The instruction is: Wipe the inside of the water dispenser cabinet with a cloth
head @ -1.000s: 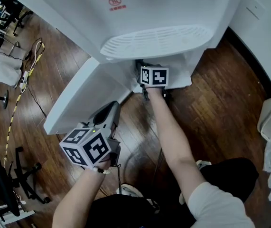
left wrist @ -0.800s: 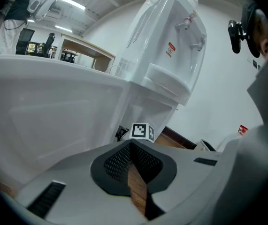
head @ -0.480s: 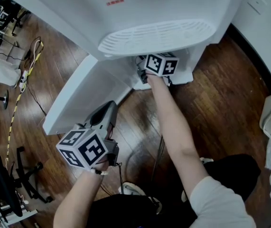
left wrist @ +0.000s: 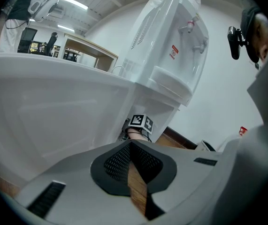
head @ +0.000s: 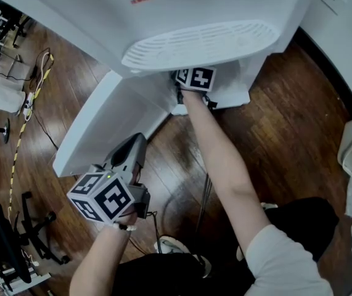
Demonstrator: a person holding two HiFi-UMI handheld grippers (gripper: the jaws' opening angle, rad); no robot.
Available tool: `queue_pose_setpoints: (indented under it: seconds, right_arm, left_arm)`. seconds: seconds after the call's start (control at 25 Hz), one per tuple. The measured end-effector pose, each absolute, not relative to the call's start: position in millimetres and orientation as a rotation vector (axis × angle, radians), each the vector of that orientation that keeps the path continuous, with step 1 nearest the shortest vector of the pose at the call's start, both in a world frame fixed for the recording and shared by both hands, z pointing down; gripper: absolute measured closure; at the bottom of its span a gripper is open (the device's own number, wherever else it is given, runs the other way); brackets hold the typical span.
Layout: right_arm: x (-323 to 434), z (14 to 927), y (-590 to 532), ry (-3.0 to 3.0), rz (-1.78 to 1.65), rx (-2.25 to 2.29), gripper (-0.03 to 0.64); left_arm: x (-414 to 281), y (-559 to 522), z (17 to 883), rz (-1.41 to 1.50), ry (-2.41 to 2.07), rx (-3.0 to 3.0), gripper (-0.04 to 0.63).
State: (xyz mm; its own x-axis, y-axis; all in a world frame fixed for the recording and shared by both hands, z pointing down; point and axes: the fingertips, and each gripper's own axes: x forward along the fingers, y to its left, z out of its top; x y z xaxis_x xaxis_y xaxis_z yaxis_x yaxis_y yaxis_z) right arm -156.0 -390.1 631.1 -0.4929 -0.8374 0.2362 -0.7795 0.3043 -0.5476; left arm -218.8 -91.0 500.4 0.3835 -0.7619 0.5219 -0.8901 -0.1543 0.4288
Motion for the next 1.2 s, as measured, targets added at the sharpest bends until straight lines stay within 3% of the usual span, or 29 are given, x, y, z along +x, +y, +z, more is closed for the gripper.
queue_pose_setpoints:
  seconds: [0.4,0.88,1.2]
  right_arm:
    - [-148.1,675.0,-376.9,2.432,-1.154,-1.657,0.586]
    - [-93.0,546.2,-383.6,2.211,-0.616,-1.526,0.584]
    - [-92.8,503.3,-378.9,2.162,-0.501,-1.433,0.584]
  left_arm:
    - [-217.1,-87.6,492.8,0.233,-1.414,1.962,0.609]
    - [-217.2,-83.7,476.7,0.206,-1.424,1.983,0.609]
    - [-220.3,-84.3,481.4,0.218,-1.441,1.961,0.609]
